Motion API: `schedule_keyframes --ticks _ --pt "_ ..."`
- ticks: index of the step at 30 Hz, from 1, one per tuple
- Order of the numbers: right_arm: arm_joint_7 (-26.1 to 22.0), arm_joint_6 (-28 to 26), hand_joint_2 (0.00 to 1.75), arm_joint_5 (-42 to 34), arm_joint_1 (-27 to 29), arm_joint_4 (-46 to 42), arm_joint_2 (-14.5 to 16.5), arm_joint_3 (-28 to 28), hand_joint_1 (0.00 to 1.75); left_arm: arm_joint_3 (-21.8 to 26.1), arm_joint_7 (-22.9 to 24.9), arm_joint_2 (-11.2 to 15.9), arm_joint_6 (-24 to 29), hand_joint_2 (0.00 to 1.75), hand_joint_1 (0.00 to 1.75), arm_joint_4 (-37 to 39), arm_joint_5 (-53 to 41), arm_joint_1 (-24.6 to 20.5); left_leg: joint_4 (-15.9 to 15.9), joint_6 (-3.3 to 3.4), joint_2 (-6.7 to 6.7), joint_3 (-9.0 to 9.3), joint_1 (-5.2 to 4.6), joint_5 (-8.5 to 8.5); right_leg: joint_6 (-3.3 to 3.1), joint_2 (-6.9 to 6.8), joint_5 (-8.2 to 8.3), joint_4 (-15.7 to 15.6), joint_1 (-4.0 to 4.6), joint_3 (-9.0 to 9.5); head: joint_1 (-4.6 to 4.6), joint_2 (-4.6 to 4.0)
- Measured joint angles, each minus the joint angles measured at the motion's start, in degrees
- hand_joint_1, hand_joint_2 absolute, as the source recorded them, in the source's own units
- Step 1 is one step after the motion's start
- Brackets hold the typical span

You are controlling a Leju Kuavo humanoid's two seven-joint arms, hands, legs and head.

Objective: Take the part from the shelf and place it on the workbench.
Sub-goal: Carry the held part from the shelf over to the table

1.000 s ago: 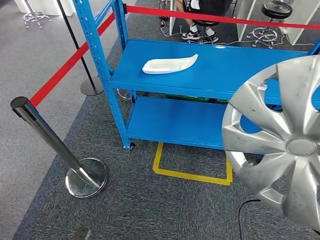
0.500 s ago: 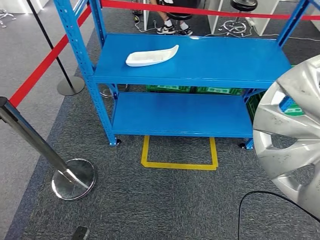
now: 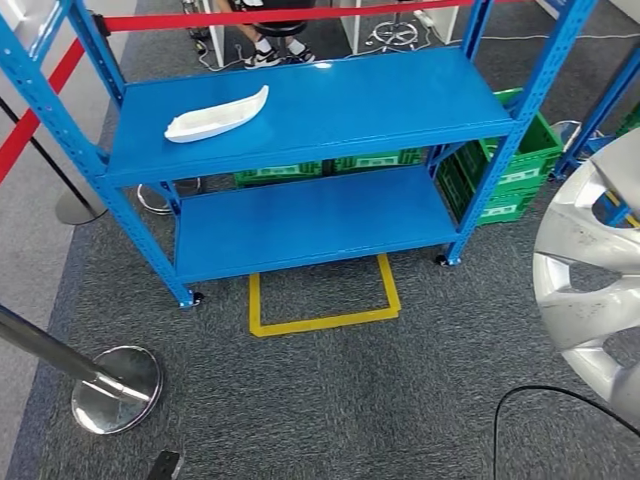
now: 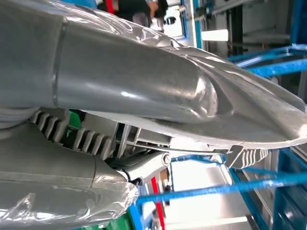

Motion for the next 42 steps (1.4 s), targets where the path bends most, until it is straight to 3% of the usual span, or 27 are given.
schedule_keyframes --ticks 2,3,4,6,8,10,11,13,15,17,18,19,21,23,25,26,28,30,32,33,35,36,38,39,40,41,42 --pt "-0.02 -0.05 0.0 0.01 0.06 0.0 0.03 0.01 1.75 0.02 0.1 -0.02 0.01 1.75 0.0 0.01 -0.01 0.18 4.52 0.19 -0.35 -2.42 0.0 -0.64 -0.12 1.65 0.21 0.02 0.06 -0.27 -0.04 0.0" --pt "-0.04 -0.07 0.0 0.01 0.08 0.0 0.04 0.01 1.75 0.03 0.13 -0.02 0.02 1.75 0.0 0.01 -0.01 0.2 3.7 0.33 -0.5 -2.17 0.0 0.77 -0.07 2.54 0.3 0.05 0.07 -0.33 -0.04 0.0" --pt "-0.07 -0.13 0.0 0.03 0.09 0.0 0.04 0.01 1.75 0.04 0.14 -0.02 0.03 1.75 0.0 0.01 -0.01 0.18 0.95 0.49 -0.98 -0.95 0.05 2.93 0.04 3.38 0.36 0.11 0.04 -0.35 -0.04 0.0" --pt "-0.19 -0.52 0.0 0.11 0.06 -0.03 0.06 0.01 1.75 0.04 0.22 -0.01 0.07 1.75 0.0 0.0 -0.04 0.09 -6.27 0.74 -3.61 2.34 0.41 6.57 0.42 4.95 0.4 0.57 0.07 -0.67 -0.01 0.0" --pt "-0.41 -1.2 0.0 0.26 0.08 -0.26 0.1 0.01 1.75 0.06 0.52 -0.07 0.1 1.75 0.0 0.0 -0.11 0.06 -9.98 0.81 -5.55 3.85 0.66 7.37 1.04 6.35 0.58 1.09 0.02 -1.48 0.04 0.0" --pt "-0.69 -1.99 0.0 0.55 0.33 -0.56 0.15 0.01 1.75 0.1 0.79 -0.14 0.13 1.75 0.0 0.0 -0.2 0.07 -10.32 1.12 -4.67 3.77 0.68 7.3 1.76 7.71 1.0 1.07 -0.2 -2.21 0.04 0.0" --pt "-0.85 -2.43 0.0 0.74 0.53 -0.67 0.17 0.01 1.75 0.15 0.82 -0.13 0.15 1.75 0.0 -0.01 -0.27 0.03 -10.39 1.4 -3.99 3.75 0.73 7.44 2.06 7.38 0.9 1.23 -0.18 -2.52 0.08 0.0" --pt "-1.17 -3.29 0.0 1.08 0.55 -0.84 0.23 0.04 1.75 0.28 0.85 -0.24 0.2 1.75 0.0 -0.02 -0.55 -0.04 -10.57 1.98 -2.56 3.74 0.87 7.65 2.62 4.31 -1.14 4.49 0.01 -4.18 0.62 0.0" --pt "-1.39 -4.06 0.0 1.18 0.33 -0.95 0.33 0.17 1.75 0.39 0.87 -0.32 0.25 1.75 0.0 -0.02 -0.79 0.07 -10.56 2.28 -1.0 3.71 0.65 7.62 3.18 0.74 -5.0 12.21 0.02 -7.49 1.14 0.0" --pt "-1.53 -4.66 0.0 1.15 0.32 -0.96 0.42 0.28 1.75 0.45 0.91 -0.33 0.31 1.75 0.0 -0.02 -0.85 0.22 -10.55 2.35 0.69 3.71 0.56 7.56 3.45 -0.25 -6.7 17.41 -0.12 -9.48 1.17 0.0" --pt "-1.62 -4.93 0.0 1.1 0.34 -0.97 0.44 0.28 1.75 0.47 0.92 -0.33 0.32 1.75 0.0 -0.02 -0.87 0.21 -10.55 2.33 1.48 3.73 0.55 7.53 3.47 -0.47 -5.92 16.57 -0.14 -8.75 1.18 0.0" --pt "-1.73 -5.24 0.0 1.05 0.34 -1.01 0.45 0.29 1.75 0.48 0.92 -0.34 0.33 1.75 0.0 -0.02 -0.89 0.16 -10.55 2.28 2.22 3.8 0.55 7.49 3.41 -0.89 -4.36 13.56 -0.12 -6.9 1.19 0.0" --pt "-2.01 -6.03 0.0 0.75 0.26 -1.19 0.5 0.3 1.75 0.48 0.92 -0.38 0.33 1.75 0.0 -0.02 -0.92 0.03 -10.53 1.99 3.52 4.03 0.35 7.32 3.07 -3.26 -1.45 5.23 0.19 -2.03 1.19 0.0" --pt "-2.19 -6.8 0.0 -0.06 0.17 -1.43 0.64 0.3 1.75 0.48 0.92 -0.4 0.32 1.75 0.0 -0.02 -0.92 0.0 -10.51 1.47 4.58 4.19 0.05 7.22 2.42 -4.54 -0.57 1.17 0.61 0.18 1.14 0.0" --pt "-2.16 -7.25 0.0 -1.24 0.25 -1.59 0.81 0.2 1.75 0.49 0.93 -0.41 0.32 1.75 0.0 -0.02 -0.92 -0.03 -10.64 0.82 5.71 4.28 0.01 7.28 1.61 -3.26 -0.39 0.99 0.82 -0.14 1.11 0.0" --pt "-2.09 -7.37 0.0 -1.75 0.36 -1.69 0.88 0.13 1.75 0.5 0.93 -0.41 0.32 1.75 0.0 -0.02 -0.93 -0.1 -10.58 0.47 5.5 4.3 0.08 7.12 1.23 -2.59 -0.17 0.82 0.72 -0.24 1.09 0.0" --pt "-1.99 -7.49 0.0 -2.25 0.35 -1.91 1.01 0.02 1.75 0.5 0.92 -0.4 0.32 1.75 0.0 -0.02 -0.93 -0.2 -8.21 -0.1 3.01 3.27 0.19 5.28 0.5 -1.27 0.35 0.31 0.38 -0.28 0.97 0.0" --pt "-1.91 -7.58 0.0 -2.48 0.26 -2.04 1.18 0.01 1.75 0.51 0.93 -0.38 0.32 1.75 0.0 -0.02 -0.92 -0.05 -1.59 -0.28 0.21 0.1 0.23 1.65 0.13 0.07 0.66 0.14 0.18 -0.46 0.79 0.0" --pt "-1.77 -7.6 0.0 -2.85 0.31 -2.05 1.36 0.01 1.75 0.52 0.95 -0.37 0.32 1.75 0.0 -0.02 -0.93 0.24 4.34 -0.28 -0.41 -2.93 0.22 -0.22 0.03 1.65 0.76 0.19 0.16 -0.65 0.7 0.0" --pt "-1.55 -7.5 0.0 -3.35 0.33 -2.05 1.43 0.01 1.75 0.53 0.96 -0.36 0.32 1.75 0.0 -0.02 -0.93 0.31 4.72 -0.24 -0.48 -3.29 0.23 0.54 0.05 2.53 0.81 0.24 0.14 -0.7 0.71 0.0" --pt "-0.28 -6.71 0.0 -5.98 0.35 -2.05 1.6 -0.04 1.75 0.55 0.98 -0.34 0.32 1.75 0.0 -0.02 -0.95 0.28 -0.56 -0.15 -1.31 -0.97 0.38 4.75 0.29 4.37 0.87 0.46 -0.01 -0.76 0.7 0.0" --pt "0.69 -5.96 0.0 -8.08 0.38 -2.05 1.69 -0.11 1.75 0.6 0.98 -0.34 0.31 1.75 0.0 -0.02 -0.95 0.19 -4.28 -0.14 -2.8 0.77 0.59 6.49 0.56 5.21 0.84 0.74 0.0 -0.92 0.7 0.0" --pt "2.63 -3.93 0.0 -12.45 0.46 -2.05 1.85 -0.37 1.75 0.76 0.98 -0.39 0.24 1.75 0.0 -0.02 -1.02 0.07 -8.9 -0.02 -5.17 2.89 0.92 7.73 1.2 6.79 0.8 1.37 -0.07 -1.64 0.79 0.0" --pt "3.5 -2.69 0.0 -14.37 0.54 -2.04 1.93 -0.57 1.75 0.88 0.98 -0.4 0.18 1.75 0.0 -0.02 -1.07 0.05 -9.49 0.2 -5.54 3.11 0.92 7.47 1.57 7.52 0.89 1.49 -0.14 -2.02 0.8 0.0" --pt "4.3 -1.43 0.0 -15.96 0.65 -2.04 2.04 -0.84 1.75 1.0 0.98 -0.39 0.13 1.75 0.0 -0.02 -1.16 0.05 -9.57 0.54 -4.83 3.09 0.92 7.45 1.88 8.27 1.06 1.43 -0.32 -2.41 0.79 0.0" --pt "5.11 -0.16 0.0 -17.38 0.83 -2.03 2.22 -1.21 1.75 1.15 0.98 -0.35 0.09 1.75 0.0 -0.03 -1.26 0.01 -9.64 0.94 -4.03 3.09 0.91 7.53 2.16 8.05 1.16 1.44 -0.37 -2.65 0.75 0.0" --pt "5.87 0.91 0.0 -18.54 0.93 -2.02 2.41 -1.64 1.75 1.29 0.98 -0.32 0.07 1.75 0.0 -0.03 -1.39 -0.06 -9.71 1.36 -3.32 3.12 0.95 7.63 2.43 6.87 0.82 1.94 -0.3 -3.03 0.93 0.0"
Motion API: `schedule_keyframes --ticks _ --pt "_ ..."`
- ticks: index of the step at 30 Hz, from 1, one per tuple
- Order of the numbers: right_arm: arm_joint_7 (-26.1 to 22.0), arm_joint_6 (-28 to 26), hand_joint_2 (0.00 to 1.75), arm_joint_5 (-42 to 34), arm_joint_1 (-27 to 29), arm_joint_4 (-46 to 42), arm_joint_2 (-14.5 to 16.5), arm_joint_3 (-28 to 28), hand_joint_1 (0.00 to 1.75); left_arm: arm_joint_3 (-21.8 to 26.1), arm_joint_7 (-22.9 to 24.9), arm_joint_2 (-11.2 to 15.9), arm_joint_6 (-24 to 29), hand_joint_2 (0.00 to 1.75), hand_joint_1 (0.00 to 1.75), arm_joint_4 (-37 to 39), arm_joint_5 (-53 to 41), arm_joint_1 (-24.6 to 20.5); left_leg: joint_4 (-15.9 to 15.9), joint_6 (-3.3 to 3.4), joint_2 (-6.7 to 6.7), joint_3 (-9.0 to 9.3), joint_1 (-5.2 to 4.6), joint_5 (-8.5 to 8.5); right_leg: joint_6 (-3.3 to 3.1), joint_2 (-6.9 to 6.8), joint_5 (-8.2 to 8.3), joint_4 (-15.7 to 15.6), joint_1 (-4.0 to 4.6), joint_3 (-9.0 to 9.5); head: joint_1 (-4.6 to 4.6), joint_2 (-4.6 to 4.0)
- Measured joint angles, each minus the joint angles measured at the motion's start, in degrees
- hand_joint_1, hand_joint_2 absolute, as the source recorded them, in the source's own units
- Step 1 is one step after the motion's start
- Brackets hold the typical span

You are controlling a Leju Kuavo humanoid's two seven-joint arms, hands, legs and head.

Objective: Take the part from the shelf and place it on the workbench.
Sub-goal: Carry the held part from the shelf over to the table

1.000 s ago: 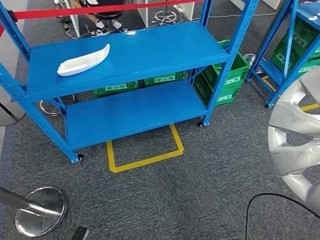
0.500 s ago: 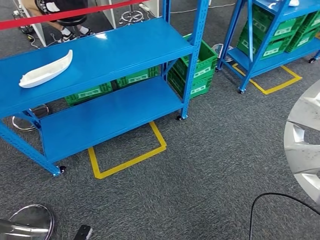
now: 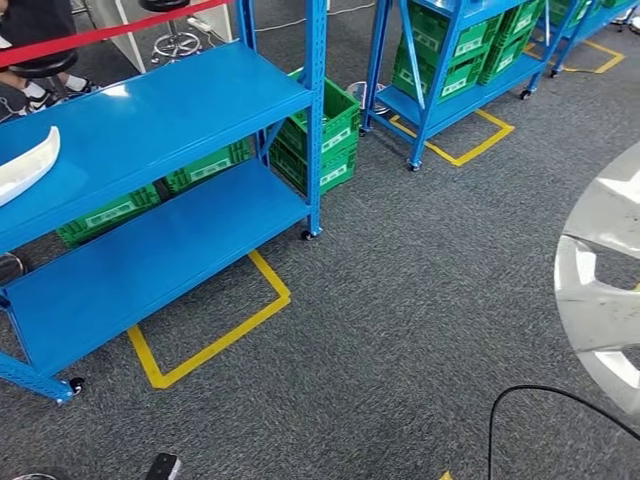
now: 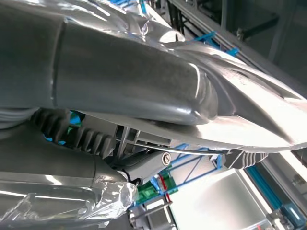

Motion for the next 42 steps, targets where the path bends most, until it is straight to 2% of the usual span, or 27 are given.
schedule_keyframes --ticks 1,3,5,6,7,8,10,12,14,16,18,20,21,22,23,25,27,29,30,32,33,34,36,37,38,40,42 --pt "0.68 0.81 0.0 -0.96 -0.06 0.02 0.22 -0.36 1.75 0.13 0.0 -0.01 0.0 1.75 0.0 -0.01 -0.19 -0.05 -0.08 0.34 0.74 0.01 0.07 0.09 0.25 -1.81 -0.96 1.52 0.13 -0.8 0.23 0.0" --pt "1.92 1.91 0.0 -2.87 -0.42 0.17 0.73 -0.74 1.75 0.38 0.0 -0.04 -0.01 1.75 0.0 -0.01 -0.49 0.05 -0.1 0.74 2.22 0.02 -0.11 0.07 0.68 -5.7 -4.57 7.95 0.25 -3.73 0.7 0.0" --pt "2.83 2.53 0.0 -4.48 -0.54 0.46 1.31 -0.94 1.75 0.61 0.0 -0.01 0.0 1.75 0.0 -0.01 -0.57 0.26 -0.09 0.84 3.92 0.02 -0.28 -0.04 0.91 -6.96 -7.29 14.53 0.13 -6.69 0.72 0.0" --pt "3.06 2.7 0.0 -4.95 -0.49 0.58 1.54 -1.11 1.75 0.69 0.0 0.0 0.01 1.75 0.0 -0.01 -0.57 0.28 -0.09 0.84 4.73 0.06 -0.33 -0.11 0.91 -7.17 -7.22 15.32 0.11 -6.9 0.73 0.0" --pt "3.19 2.8 0.0 -5.18 -0.47 0.67 1.73 -1.29 1.75 0.73 0.0 0.01 0.01 1.75 0.0 -0.01 -0.57 0.26 -0.09 0.78 5.52 0.16 -0.37 -0.21 0.83 -7.4 -6.09 13.73 0.13 -5.89 0.72 0.0" --pt "3.24 2.86 0.0 -5.27 -0.47 0.72 1.88 -1.45 1.75 0.77 0.0 0.0 0.01 1.75 0.0 -0.01 -0.56 0.2 -0.09 0.68 6.24 0.33 -0.38 -0.32 0.67 -7.96 -4.36 10.25 0.19 -3.85 0.72 0.0" --pt "3.29 2.95 0.0 -5.33 -0.55 0.77 2.07 -1.65 1.75 0.83 0.0 -0.03 0.01 1.75 0.0 -0.01 -0.56 0.12 -0.09 0.22 7.54 0.8 -0.63 -0.66 0.09 -10.73 -1.64 2.74 0.61 0.4 0.7 0.0" --pt "3.36 3.05 0.0 -5.43 -0.62 0.8 2.26 -1.74 1.75 0.91 0.0 -0.03 0.01 1.75 0.0 -0.01 -0.56 0.1 -0.21 -0.37 8.72 1.18 -0.88 -0.87 -0.57 -12.09 -0.93 -0.1 1.0 1.9 0.64 0.0" --pt "3.84 3.36 0.0 -6.25 -0.53 0.82 2.43 -1.9 1.75 0.98 0.0 -0.03 -0.01 1.75 0.0 -0.01 -0.58 0.04 -0.49 -1.04 9.73 1.48 -0.84 -0.96 -1.24 -10.5 -0.62 -0.31 0.93 1.67 0.59 0.0" --pt "4.86 4.19 0.0 -8.14 -0.48 0.86 2.61 -2.14 1.75 1.04 0.0 -0.02 -0.06 1.75 0.0 -0.01 -0.65 -0.08 0.71 -1.65 7.81 1.11 -0.7 -2.16 -1.94 -8.96 -0.16 -1.02 0.6 1.84 0.48 0.0" --pt "5.71 5.14 0.0 -9.85 -0.66 0.98 2.96 -2.24 1.75 1.12 0.0 0.02 -0.2 1.75 0.0 -0.01 -0.71 -0.05 6.1 -1.86 4.35 -1.42 -0.61 -5.29 -2.36 -7.49 0.17 -1.43 0.39 2.04 0.24 0.0" --pt "6.01 5.75 0.0 -10.56 -0.78 1.16 3.36 -2.25 1.75 1.3 0.0 0.06 -0.3 1.75 0.0 -0.01 -0.73 0.17 12.84 -1.83 3.01 -5.02 -0.63 -7.74 -2.49 -5.76 0.25 -1.42 0.39 1.94 0.04 0.0" --pt "6.03 5.91 0.0 -10.7 -0.75 1.23 3.51 -2.25 1.75 1.4 0.0 0.08 -0.31 1.75 0.0 -0.01 -0.74 0.25 14.29 -1.82 2.83 -6.04 -0.63 -7.46 -2.48 -4.79 0.25 -1.4 0.38 1.95 -0.01 0.0" --pt "6.01 5.96 0.0 -10.81 -0.75 1.31 3.62 -2.26 1.75 1.48 0.0 0.1 -0.31 1.75 0.0 -0.01 -0.74 0.26 13.76 -1.79 2.67 -6.15 -0.61 -6.09 -2.46 -3.82 0.25 -1.37 0.36 1.98 -0.01 0.0" --pt "5.97 5.96 0.0 -10.89 -0.77 1.4 3.7 -2.28 1.75 1.54 0.0 0.14 -0.3 1.75 0.0 -0.01 -0.74 0.24 11.37 -1.78 2.24 -5.33 -0.54 -3.95 -2.39 -2.89 0.24 -1.3 0.31 2.0 -0.02 0.0" --pt "5.86 5.96 0.0 -11.04 -0.87 1.6 3.75 -2.39 1.75 1.58 0.0 0.24 -0.3 1.75 0.0 -0.01 -0.74 0.15 4.44 -1.8 -0.89 -2.6 -0.08 -0.15 -1.96 -1.13 0.1 -0.77 0.25 1.69 -0.01 0.0" --pt "5.66 6.0 0.0 -11.23 -0.99 1.74 3.77 -2.59 1.75 1.6 0.05 0.27 -0.32 1.75 0.0 -0.01 -0.85 0.12 0.62 -1.56 -3.35 -1.11 0.22 0.82 -1.29 0.5 0.0 -0.25 0.17 0.87 0.0 0.0" --pt "5.43 6.06 0.0 -11.44 -0.95 1.81 3.78 -2.93 1.75 1.62 0.11 0.3 -0.33 1.75 0.0 -0.01 -1.01 0.09 0.27 -0.85 -2.4 -0.92 0.17 0.6 -0.64 1.99 0.14 -0.35 -0.08 0.23 -0.01 0.0" --pt "5.35 6.09 0.0 -11.52 -0.88 1.83 3.78 -3.15 1.75 1.65 0.11 0.36 -0.34 1.75 0.0 -0.01 -1.07 0.01 0.21 -0.45 -1.63 -0.81 0.18 0.62 -0.39 1.57 0.05 -0.15 -0.09 0.03 0.0 0.0" --pt "5.22 6.13 0.0 -11.75 -1.11 1.88 3.77 -3.46 1.75 1.69 0.11 0.39 -0.35 1.75 0.0 -0.01 -1.12 -0.09 0.07 0.24 0.07 -0.57 0.24 0.66 0.08 -1.9 -1.74 3.02 0.11 -1.45 0.46 0.0" --pt "5.16 6.14 0.0 -11.93 -1.3 1.93 3.78 -3.52 1.75 1.71 0.11 0.39 -0.36 1.75 0.0 -0.01 -1.13 -0.05 0.06 0.45 0.92 -0.48 0.09 0.59 0.28 -4.33 -3.46 6.31 0.22 -3.0 0.69 0.0" --pt "5.1 6.14 0.0 -12.17 -1.51 2.01 3.78 -3.55 1.75 1.73 0.11 0.38 -0.37 1.75 0.0 -0.01 -1.16 0.05 0.06 0.61 1.81 -0.43 -0.04 0.49 0.46 -5.89 -5.31 10.16 0.21 -4.91 0.86 0.0" --pt "4.91 6.14 0.0 -12.73 -1.66 2.19 3.8 -3.74 1.75 1.83 0.11 0.42 -0.37 1.75 0.0 -0.01 -1.27 0.23 0.06 0.69 3.59 -0.32 -0.22 0.29 0.64 -7.06 -7.01 15.38 0.12 -7.52 0.87 0.0" --pt "4.76 6.09 0.0 -12.92 -1.68 2.26 3.8 -3.94 1.75 1.89 0.11 0.43 -0.37 1.75 0.0 -0.01 -1.42 0.23 0.07 0.65 4.43 -0.2 -0.26 0.15 0.63 -7.29 -6.31 15.05 0.11 -7.3 0.87 0.0" --pt "4.59 5.98 0.0 -12.92 -1.73 2.31 3.8 -4.18 1.75 1.93 0.11 0.43 -0.37 1.75 0.0 -0.01 -1.6 0.21 0.07 0.55 5.23 0.01 -0.29 -0.03 0.55 -7.63 -4.74 12.53 0.12 -5.88 0.88 0.0" --pt "4.29 5.62 0.0 -12.49 -1.96 2.38 3.8 -4.54 1.75 1.97 0.11 0.42 -0.38 1.75 0.0 -0.01 -2.12 0.14 0.07 0.14 6.62 0.61 -0.47 -0.5 0.21 -9.69 -1.44 4.89 0.34 -1.49 0.88 0.0" --pt "4.11 5.17 0.0 -11.98 -2.37 2.5 3.8 -4.65 1.75 1.96 0.15 0.43 -0.45 1.75 0.0 -0.01 -2.52 0.09 -0.04 -0.45 7.77 1.14 -0.75 -0.89 -0.47 -10.96 -0.21 0.75 0.66 0.88 0.82 0.0"
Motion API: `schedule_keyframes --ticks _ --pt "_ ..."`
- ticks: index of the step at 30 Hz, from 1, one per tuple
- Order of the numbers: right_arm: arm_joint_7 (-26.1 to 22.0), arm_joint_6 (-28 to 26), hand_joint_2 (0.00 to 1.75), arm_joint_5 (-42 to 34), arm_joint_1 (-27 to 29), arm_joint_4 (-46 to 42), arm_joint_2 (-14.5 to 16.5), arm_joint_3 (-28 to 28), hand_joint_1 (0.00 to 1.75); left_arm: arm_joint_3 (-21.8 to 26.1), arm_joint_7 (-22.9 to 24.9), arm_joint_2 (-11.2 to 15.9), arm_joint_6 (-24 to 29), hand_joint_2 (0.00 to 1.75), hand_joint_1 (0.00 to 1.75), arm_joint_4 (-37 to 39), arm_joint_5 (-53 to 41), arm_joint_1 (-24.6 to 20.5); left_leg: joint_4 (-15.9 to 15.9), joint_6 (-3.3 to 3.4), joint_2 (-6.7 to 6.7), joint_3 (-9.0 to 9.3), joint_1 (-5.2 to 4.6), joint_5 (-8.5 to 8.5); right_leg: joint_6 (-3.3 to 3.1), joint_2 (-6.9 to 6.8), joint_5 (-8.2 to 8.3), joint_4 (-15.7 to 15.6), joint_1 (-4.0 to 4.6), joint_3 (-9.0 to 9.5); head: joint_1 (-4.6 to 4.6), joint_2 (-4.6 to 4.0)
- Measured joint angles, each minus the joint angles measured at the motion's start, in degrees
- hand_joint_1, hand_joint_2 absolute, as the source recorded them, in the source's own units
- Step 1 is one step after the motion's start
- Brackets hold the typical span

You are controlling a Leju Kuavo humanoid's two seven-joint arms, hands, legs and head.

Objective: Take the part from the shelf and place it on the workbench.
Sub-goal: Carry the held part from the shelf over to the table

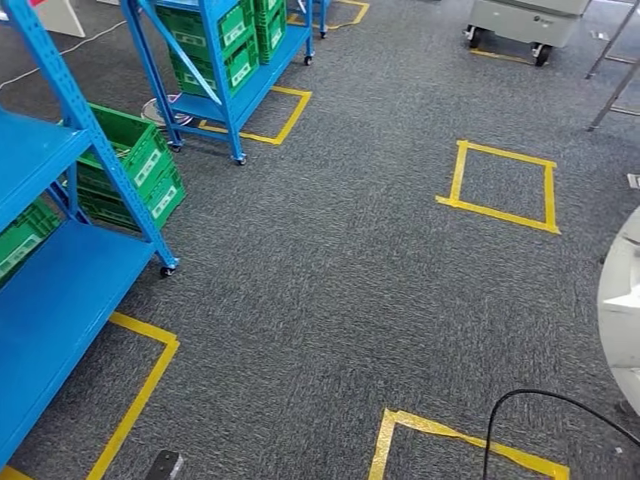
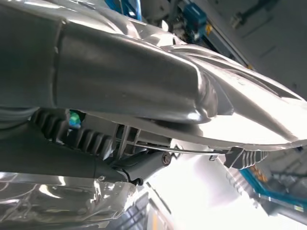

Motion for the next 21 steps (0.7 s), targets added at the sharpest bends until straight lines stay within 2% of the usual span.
schedule_keyframes --ticks 2,3,4,5,7,8,9,10,11,12,13,14,15,16,17,18,19,21 --pt "-0.49 -0.55 0.0 0.44 -0.3 0.15 -0.03 0.01 1.75 -0.02 -0.07 -0.01 -0.15 1.75 0.0 0.0 -0.14 -0.15 -0.42 -0.66 1.2 0.44 -0.1 -0.06 -0.81 1.1 0.12 -0.46 0.17 -0.06 -0.04 0.0" --pt "-0.84 -0.79 0.0 0.63 -0.36 0.19 -0.06 0.03 1.75 -0.03 -0.16 -0.02 -0.21 1.75 0.0 0.0 -0.16 -0.29 -0.51 -1.01 1.24 0.64 -0.02 -0.16 -1.15 1.81 0.28 -0.72 0.09 -0.06 -0.07 0.0" --pt "-1.24 -0.99 0.0 0.71 -0.42 0.21 -0.1 0.05 1.75 -0.04 -0.25 -0.01 -0.23 1.75 0.0 0.0 -0.19 -0.42 -0.08 -1.29 0.4 0.55 0.06 -0.64 -1.47 2.46 0.46 -1.05 -0.03 0.04 -0.12 0.0" --pt "-1.59 -1.13 0.0 0.69 -0.58 0.25 -0.13 0.09 1.75 -0.04 -0.31 0.0 -0.22 1.75 0.0 0.0 -0.22 -0.52 1.45 -1.49 -1.01 -0.1 0.12 -1.69 -1.77 3.07 0.63 -1.36 -0.19 0.19 -0.21 0.0" --pt "-2.09 -1.31 0.0 0.47 -0.93 0.5 -0.16 0.15 1.75 -0.04 -0.24 0.06 -0.18 1.75 0.0 0.0 -0.28 -0.48 8.06 -1.63 -4.16 -3.44 0.2 -5.06 -2.15 4.32 0.71 -1.6 -0.32 0.31 -0.46 0.0" --pt "-2.27 -1.35 0.0 0.31 -1.05 0.68 -0.16 0.18 1.75 -0.03 -0.16 0.08 -0.11 1.75 0.0 0.0 -0.28 -0.34 11.83 -1.63 -4.83 -5.54 0.19 -6.47 -2.27 5.08 0.7 -1.59 -0.31 0.29 -0.55 0.0" --pt "-2.41 -1.37 0.0 0.11 -1.07 0.89 -0.16 0.2 1.75 -0.03 -0.07 0.09 -0.04 1.75 0.0 0.0 -0.29 -0.19 14.4 -1.63 -5.1 -7.13 0.17 -6.94 -2.32 5.9 0.67 -1.59 -0.28 0.31 -0.61 0.0" --pt "-2.54 -1.37 0.0 -0.08 -1.06 1.09 -0.17 0.2 1.75 -0.03 -0.01 0.1 0.03 1.75 0.0 0.0 -0.3 -0.08 15.0 -1.6 -5.23 -7.81 0.17 -6.21 -2.32 6.76 0.67 -1.58 -0.28 0.35 -0.58 0.0" --pt "-2.67 -1.37 0.0 -0.25 -1.06 1.29 -0.17 0.2 1.75 -0.03 0.04 0.13 0.09 1.75 0.0 0.0 -0.3 -0.02 13.39 -1.54 -5.41 -7.4 0.19 -4.37 -2.28 7.65 0.67 -1.58 -0.31 0.43 -0.59 0.0" --pt "-2.75 -1.37 0.0 -0.35 -1.05 1.48 -0.17 0.19 1.75 -0.03 0.07 0.16 0.12 1.75 0.0 0.0 -0.3 0.0 10.12 -1.48 -5.97 -6.09 0.25 -1.98 -2.2 8.52 0.67 -1.56 -0.36 0.51 -0.59 0.0" --pt "-2.8 -1.36 0.0 -0.39 -1.07 1.63 -0.17 0.18 1.75 -0.03 0.07 0.22 0.13 1.75 0.0 0.0 -0.3 0.0 6.3 -1.42 -7.32 -4.52 0.37 0.11 -1.99 9.35 0.66 -1.47 -0.36 0.5 -0.6 0.0" --pt "-2.84 -1.35 0.0 -0.41 -1.11 1.76 -0.19 0.18 1.75 -0.03 0.09 0.26 0.13 1.75 0.0 0.0 -0.3 -0.02 2.96 -1.34 -8.51 -3.11 0.55 1.45 -1.74 10.18 0.63 -1.27 -0.36 0.34 -0.6 0.0" --pt "-2.86 -1.35 0.0 -0.44 -1.13 1.84 -0.22 0.18 1.75 -0.03 0.14 0.29 0.16 1.75 0.0 0.0 -0.32 -0.06 0.83 -1.25 -9.45 -2.23 0.64 1.99 -1.42 10.91 0.63 -1.13 -0.37 0.08 -0.59 0.0" --pt "-2.89 -1.35 0.0 -0.49 -1.1 1.9 -0.28 0.17 1.75 -0.03 0.24 0.3 0.22 1.75 0.0 0.0 -0.37 -0.11 -0.11 -1.07 -9.85 -1.87 0.64 1.92 -1.07 11.6 0.67 -1.09 -0.42 -0.19 -0.61 0.0" --pt "-2.92 -1.36 0.0 -0.57 -1.0 1.92 -0.35 0.15 1.75 -0.03 0.37 0.3 0.33 1.75 0.0 0.0 -0.44 -0.17 -0.34 -0.79 -9.27 -1.72 0.61 1.78 -0.74 12.28 0.74 -1.17 -0.55 -0.5 -0.61 0.0" --pt "-2.94 -1.39 0.0 -0.66 -0.83 1.94 -0.43 0.11 1.75 -0.04 0.48 0.32 0.46 1.75 0.0 0.0 -0.61 -0.25 -0.44 -0.4 -8.58 -1.61 0.57 1.83 -0.44 12.1 0.8 -1.18 -0.66 -0.7 -0.63 0.0" --pt "-2.94 -1.45 0.0 -0.73 -0.74 1.95 -0.55 0.08 1.75 -0.04 0.57 0.33 0.61 1.75 0.0 -0.01 -0.77 -0.32 -0.54 0.06 -7.89 -1.47 0.56 1.86 -0.18 10.75 0.49 -0.64 -0.65 -1.03 -0.51 0.0" --pt "-2.92 -1.64 0.0 -0.81 -0.94 2.04 -0.79 0.13 1.75 -0.04 0.69 0.36 0.79 1.75 0.0 -0.01 -1.07 -0.37 -0.7 0.8 -6.39 -1.2 0.54 1.87 0.26 6.52 -1.94 3.68 -0.55 -3.04 -0.2 0.0"
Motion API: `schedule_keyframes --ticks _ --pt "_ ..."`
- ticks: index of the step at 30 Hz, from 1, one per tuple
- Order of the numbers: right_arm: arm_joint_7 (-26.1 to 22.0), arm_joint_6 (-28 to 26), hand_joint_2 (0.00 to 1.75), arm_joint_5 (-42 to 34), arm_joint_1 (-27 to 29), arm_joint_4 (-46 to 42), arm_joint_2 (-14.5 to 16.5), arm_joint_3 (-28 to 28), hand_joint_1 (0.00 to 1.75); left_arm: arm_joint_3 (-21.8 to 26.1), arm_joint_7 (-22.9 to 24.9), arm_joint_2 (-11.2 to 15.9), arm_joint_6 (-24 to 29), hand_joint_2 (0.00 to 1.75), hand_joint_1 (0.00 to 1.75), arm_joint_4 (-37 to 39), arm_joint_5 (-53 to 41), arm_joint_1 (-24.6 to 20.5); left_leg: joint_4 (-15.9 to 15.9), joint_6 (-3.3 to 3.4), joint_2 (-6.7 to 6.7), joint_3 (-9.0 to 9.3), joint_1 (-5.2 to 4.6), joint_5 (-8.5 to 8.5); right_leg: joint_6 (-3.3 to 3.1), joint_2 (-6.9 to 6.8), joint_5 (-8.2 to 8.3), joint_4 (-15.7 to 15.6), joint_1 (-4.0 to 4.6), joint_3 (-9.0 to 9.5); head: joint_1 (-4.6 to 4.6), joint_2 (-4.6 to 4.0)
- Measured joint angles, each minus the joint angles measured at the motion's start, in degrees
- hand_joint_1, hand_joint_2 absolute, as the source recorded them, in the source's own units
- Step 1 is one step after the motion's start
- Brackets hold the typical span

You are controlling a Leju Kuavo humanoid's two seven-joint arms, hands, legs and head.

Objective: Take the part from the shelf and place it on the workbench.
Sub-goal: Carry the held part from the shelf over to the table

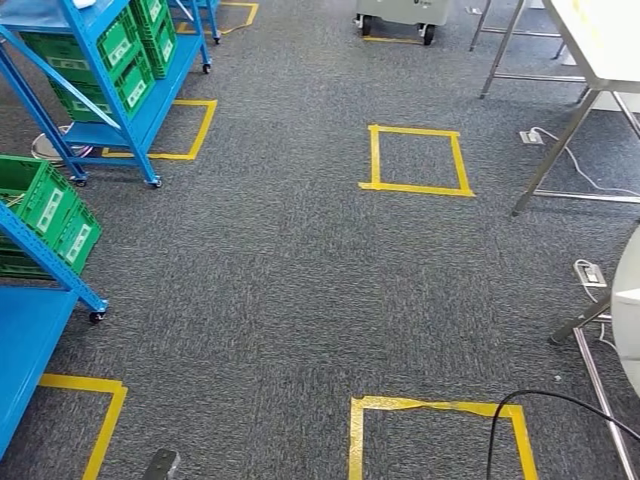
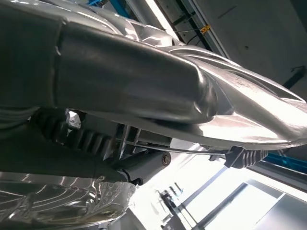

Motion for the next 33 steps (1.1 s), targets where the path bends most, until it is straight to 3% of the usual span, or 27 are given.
schedule_keyframes --ticks 1,2,3,4,5,6,8,9,10,12,14,16,18,19,21,23,25,27,28,30,32,33 --pt "0.0 -0.11 0.0 -0.04 -0.19 0.1 -0.09 0.05 1.75 0.01 0.15 -0.01 0.11 1.75 0.0 -0.01 -0.05 0.05 0.01 0.22 0.72 0.08 -0.1 -0.11 0.21 -1.7 -1.95 3.69 0.02 -1.77 0.16 0.0" --pt "-0.02 -0.23 0.0 -0.08 -0.34 0.26 -0.16 0.11 1.75 0.01 0.41 -0.01 0.24 1.75 0.0 -0.01 -0.1 0.13 0.01 0.3 1.53 0.14 -0.17 -0.2 0.4 -2.37 -3.72 7.62 -0.03 -3.72 0.17 0.0" --pt "-0.07 -0.33 0.0 -0.15 -0.39 0.45 -0.21 0.15 1.75 0.01 0.7 -0.02 0.42 1.75 0.0 -0.01 -0.14 0.2 0.02 0.3 2.34 0.2 -0.2 -0.3 0.52 -2.59 -4.7 10.55 -0.07 -5.19 0.16 0.0" --pt "-0.13 -0.43 0.0 -0.21 -0.4 0.63 -0.27 0.16 1.75 0.01 0.99 -0.02 0.6 1.75 0.0 -0.02 -0.15 0.22 0.03 0.25 3.13 0.31 -0.21 -0.43 0.6 -2.67 -4.64 11.62 -0.08 -5.71 0.18 0.0" --pt "-0.19 -0.52 0.0 -0.25 -0.41 0.78 -0.35 0.16 1.75 0.0 1.19 -0.03 0.7 1.75 0.0 -0.01 -0.16 0.22 0.03 0.14 3.94 0.51 -0.22 -0.61 0.62 -2.88 -3.5 10.37 -0.09 -5.02 0.17 0.0" --pt "-0.24 -0.6 0.0 -0.27 -0.44 0.89 -0.45 0.16 1.75 -0.01 1.28 -0.05 0.75 1.75 0.0 -0.01 -0.16 0.2 0.03 -0.01 4.69 0.8 -0.21 -0.83 0.59 -3.45 -1.66 7.09 -0.08 -3.2 0.17 0.0" --pt "-0.31 -0.79 0.0 -0.22 -0.57 1.07 -0.69 0.17 1.75 -0.02 1.36 -0.09 0.75 1.75 0.0 -0.01 -0.16 0.15 0.08 -0.56 6.01 1.48 -0.47 -1.44 0.29 -6.1 1.36 -0.61 0.07 1.14 0.15 0.0" --pt "-0.36 -0.9 0.0 -0.2 -0.64 1.18 -0.8 0.18 1.75 -0.02 1.38 -0.09 0.75 1.75 0.0 -0.02 -0.17 0.13 0.06 -0.9 6.57 1.77 -0.63 -1.71 -0.01 -6.94 2.03 -2.92 0.2 2.44 0.08 0.0" --pt "-0.46 -1.0 0.0 -0.19 -0.68 1.31 -0.9 0.15 1.75 -0.02 1.41 -0.08 0.75 1.75 0.0 -0.02 -0.18 0.1 0.0 -1.23 7.16 2.0 -0.79 -1.89 -0.38 -7.24 2.16 -3.92 0.36 2.93 0.02 0.0" --pt "-0.72 -1.12 0.0 -0.23 -0.6 1.54 -1.07 -0.05 1.75 -0.02 1.46 -0.13 0.75 1.75 0.0 -0.02 -0.19 0.01 -0.27 -1.91 8.14 2.36 -0.73 -2.05 -1.21 -5.68 2.28 -4.1 0.47 2.74 -0.1 0.0" --pt "-0.9 -1.13 0.0 -0.27 -0.58 1.64 -1.23 -0.27 1.75 -0.02 1.51 -0.22 0.75 1.75 0.0 -0.02 -0.22 -0.13 1.01 -2.48 5.96 2.01 -0.48 -3.18 -1.9 -4.19 2.49 -4.47 0.29 2.77 -0.18 0.0" --pt "-0.96 -1.13 0.0 -0.29 -0.8 1.82 -1.31 -0.32 1.75 -0.02 1.54 -0.28 0.75 1.75 0.0 -0.02 -0.25 -0.15 6.66 -2.66 2.44 -0.71 -0.36 -6.27 -2.41 -2.74 2.57 -4.68 0.13 2.86 -0.42 0.0" --pt "-0.97 -1.13 0.0 -0.31 -0.93 2.09 -1.33 -0.32 1.75 -0.02 1.57 -0.34 0.74 1.75 0.0 -0.02 -0.28 0.04 13.76 -2.62 1.35 -4.75 -0.37 -8.89 -2.68 -1.13 2.54 -4.68 0.18 2.82 -0.54 0.0" --pt "-0.97 -1.13 0.0 -0.33 -0.91 2.23 -1.33 -0.33 1.75 -0.02 1.59 -0.36 0.74 1.75 0.0 -0.02 -0.29 0.14 15.47 -2.59 1.23 -6.01 -0.36 -8.79 -2.72 -0.22 2.52 -4.68 0.19 2.85 -0.55 0.0" --pt "-0.99 -1.13 0.0 -0.38 -0.9 2.46 -1.33 -0.39 1.75 -0.02 1.61 -0.35 0.73 1.75 0.0 -0.02 -0.36 0.21 12.79 -2.43 0.72 -5.56 -0.31 -5.36 -2.64 1.67 2.54 -4.66 0.14 2.98 -0.55 0.0" --pt "-0.99 -1.14 0.0 -0.4 -0.94 2.6 -1.33 -0.46 1.75 -0.02 1.59 -0.34 0.72 1.75 0.0 -0.02 -0.43 0.19 5.51 -2.22 -1.95 -2.73 -0.1 -1.07 -2.27 3.46 2.54 -4.46 0.09 2.92 -0.56 0.0" --pt "-0.98 -1.2 0.0 -0.42 -0.91 2.61 -1.34 -0.6 1.75 -0.02 1.48 -0.37 0.65 1.75 0.0 -0.02 -0.2 0.16 1.03 -2.01 -4.05 -1.01 0.01 0.37 -1.63 5.02 2.5 -4.27 0.06 2.43 -0.58 0.0" --pt "-0.93 -1.29 0.0 -0.41 -0.58 2.61 -1.37 -1.14 1.75 0.0 1.32 -0.4 0.6 1.75 0.0 -0.02 0.08 0.06 0.31 -1.49 -3.21 -0.71 -0.08 0.24 -0.97 6.44 2.5 -4.5 -0.15 1.91 -0.61 0.0" --pt "-0.91 -1.33 0.0 -0.4 -0.37 2.61 -1.39 -1.51 1.75 0.01 1.26 -0.41 0.6 1.75 0.0 -0.02 0.09 0.0 0.15 -1.09 -2.48 -0.57 -0.13 0.27 -0.74 6.04 2.4 -4.34 -0.2 1.72 -0.6 0.0" --pt "-0.86 -1.41 0.0 -0.39 -0.36 2.6 -1.41 -2.06 1.75 0.02 1.21 -0.46 0.52 1.75 0.0 -0.02 0.1 0.02 -0.09 -0.35 -0.86 -0.26 -0.14 0.37 -0.38 2.59 0.62 -1.4 -0.05 0.48 -0.27 0.0" --pt "-0.81 -1.48 0.0 -0.38 -0.46 2.67 -1.43 -2.27 1.75 0.03 1.2 -0.49 0.44 1.75 0.0 -0.02 0.1 0.2 -0.09 0.07 0.8 -0.08 -0.42 0.19 -0.11 -1.37 -3.1 5.55 0.08 -2.73 0.0 0.0" --pt "-0.8 -1.49 0.0 -0.38 -0.45 2.72 -1.42 -2.34 1.75 0.03 1.2 -0.5 0.43 1.75 0.0 -0.02 0.1 0.3 -0.07 0.15 1.69 -0.01 -0.53 0.08 0.01 -2.15 -4.57 8.98 0.05 -4.41 -0.01 0.0"
